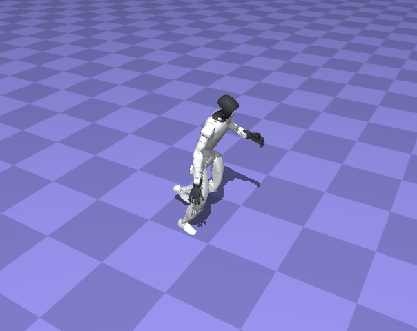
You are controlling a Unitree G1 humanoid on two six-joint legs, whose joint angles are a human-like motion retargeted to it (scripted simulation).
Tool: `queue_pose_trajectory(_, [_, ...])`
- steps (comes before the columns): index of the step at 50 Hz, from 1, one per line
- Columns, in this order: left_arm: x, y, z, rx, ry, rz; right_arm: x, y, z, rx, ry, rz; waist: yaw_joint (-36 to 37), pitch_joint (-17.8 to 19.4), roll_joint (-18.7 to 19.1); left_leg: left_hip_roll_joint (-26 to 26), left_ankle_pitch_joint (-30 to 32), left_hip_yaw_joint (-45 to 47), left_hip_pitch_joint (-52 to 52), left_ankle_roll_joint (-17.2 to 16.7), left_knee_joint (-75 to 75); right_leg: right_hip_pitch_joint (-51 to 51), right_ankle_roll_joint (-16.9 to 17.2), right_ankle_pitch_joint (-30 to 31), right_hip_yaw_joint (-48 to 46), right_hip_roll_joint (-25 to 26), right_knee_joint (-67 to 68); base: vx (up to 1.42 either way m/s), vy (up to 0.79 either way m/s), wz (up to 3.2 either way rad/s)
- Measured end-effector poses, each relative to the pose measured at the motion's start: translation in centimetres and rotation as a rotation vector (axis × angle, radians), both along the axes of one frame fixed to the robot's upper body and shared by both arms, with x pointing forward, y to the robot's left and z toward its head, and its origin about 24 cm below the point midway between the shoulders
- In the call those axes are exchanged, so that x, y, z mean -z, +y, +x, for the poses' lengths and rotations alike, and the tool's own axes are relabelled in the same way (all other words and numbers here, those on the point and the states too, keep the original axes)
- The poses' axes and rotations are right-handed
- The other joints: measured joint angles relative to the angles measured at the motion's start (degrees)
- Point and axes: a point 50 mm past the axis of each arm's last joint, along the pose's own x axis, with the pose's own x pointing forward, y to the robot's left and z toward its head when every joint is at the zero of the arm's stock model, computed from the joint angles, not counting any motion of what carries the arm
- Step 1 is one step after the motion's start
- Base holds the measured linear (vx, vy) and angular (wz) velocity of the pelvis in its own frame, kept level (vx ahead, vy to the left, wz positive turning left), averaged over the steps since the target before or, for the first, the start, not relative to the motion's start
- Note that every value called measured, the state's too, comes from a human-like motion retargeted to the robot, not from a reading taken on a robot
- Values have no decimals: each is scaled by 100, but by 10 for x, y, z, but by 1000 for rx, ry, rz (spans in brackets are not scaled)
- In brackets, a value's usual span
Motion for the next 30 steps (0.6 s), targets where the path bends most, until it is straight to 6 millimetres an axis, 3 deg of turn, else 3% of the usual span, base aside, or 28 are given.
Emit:
queue_pose_trajectory(2, [43, 19, -17, -62, 239, 107, -4, 25, 25, 82, -170, 117, 612, -315, -312, -245, -145, 162, -698, 144, -262, 289, 121, 568, 204, -147, -410, 124, 2, -58])
queue_pose_trajectory(5, [117, 47, -49, -189, 630, 254, -20, 63, 65, 95, -386, 371, 1401, -591, -860, -721, 3, 353, -1417, 50, -1576, 848, 356, 1653, 422, -476, -1103, 128, 11, -37])
queue_pose_trajectory(8, [185, 73, -92, -404, 998, 248, -58, 89, 111, -131, -545, 454, 2020, -563, -1147, -868, 209, 714, -1477, -289, -3722, 1648, 494, 2569, 560, -626, -1744, 130, 17, -37])
queue_pose_trajectory(10, [216, 86, -125, -593, 1203, 167, -97, 100, 140, -350, -650, 371, 2429, -264, -1001, -746, 110, 1018, -1118, -663, -5144, 2474, 552, 2969, 614, -547, -2038, 130, 21, -76])
queue_pose_trajectory(13, [233, 106, -183, -939, 1471, 30, -172, 120, 176, -635, -854, 218, 2802, -33, -779, -471, 558, 1088, -948, -972, -5680, 3182, 480, 3153, 723, -505, -1633, 131, 26, -63])
queue_pose_trajectory(15, [232, 111, -211, -1169, 1585, -83, -232, 136, 188, -732, -1058, 199, 2664, 254, -825, -479, 180, 857, -1062, -567, -4413, 3210, 320, 2882, 668, -716, -543, 126, 26, 25])
queue_pose_trajectory(17, [229, 113, -213, -1346, 1578, -187, -282, 148, 185, -740, -1290, 274, 2359, 525, -1018, -537, -818, 746, -1280, -192, -2851, 2652, 41, 1961, 744, -942, 1148, 121, 22, 58])
queue_pose_trajectory(19, [230, 109, -190, -1386, 1489, -266, -303, 154, 172, -719, -1448, 352, 2075, 605, -1221, -622, -1311, 740, -1271, -57, -2268, 1744, -300, 1049, 926, -1023, 2525, 115, 15, 38])
queue_pose_trajectory(20, [231, 104, -173, -1354, 1436, -291, -303, 154, 165, -704, -1495, 377, 1939, 579, -1314, -669, -1414, 756, -1185, -31, -2255, 1244, -464, 673, 1006, -1019, 3023, 112, 12, 28])
queue_pose_trajectory(21, [232, 98, -152, -1250, 1394, -278, -289, 151, 157, -688, -1481, 367, 1784, 445, -1363, -718, -1374, 746, -1011, -56, -2537, 764, -562, 407, 1034, -915, 3177, 111, 11, 31])
queue_pose_trajectory(23, [234, 80, -112, -998, 1324, -202, -246, 142, 144, -662, -1363, 306, 1402, 129, -1343, -760, -1148, 641, -566, -152, -3237, -11, -622, 63, 983, -572, 3022, 112, 8, 48])
queue_pose_trajectory(25, [231, 56, -75, -725, 1245, -71, -183, 131, 126, -653, -1105, 238, 889, -208, -1181, -712, -717, 437, -82, -265, -3934, -505, -473, 118, 800, -132, 2161, 115, 0, 71])
queue_pose_trajectory(27, [218, 31, -37, -496, 1109, 43, -112, 118, 101, -625, -755, 250, 270, -442, -1010, -674, -158, 229, 346, -370, -4407, -708, -203, 565, 548, 134, 701, 118, -8, 90])
queue_pose_trajectory(30, [174, -6, 23, -178, 816, 199, -17, 85, 37, -430, -226, 334, -623, -499, -923, -782, 629, -98, 1023, -633, -4747, -585, 181, 1150, -105, 70, -1805, 120, -16, 103])
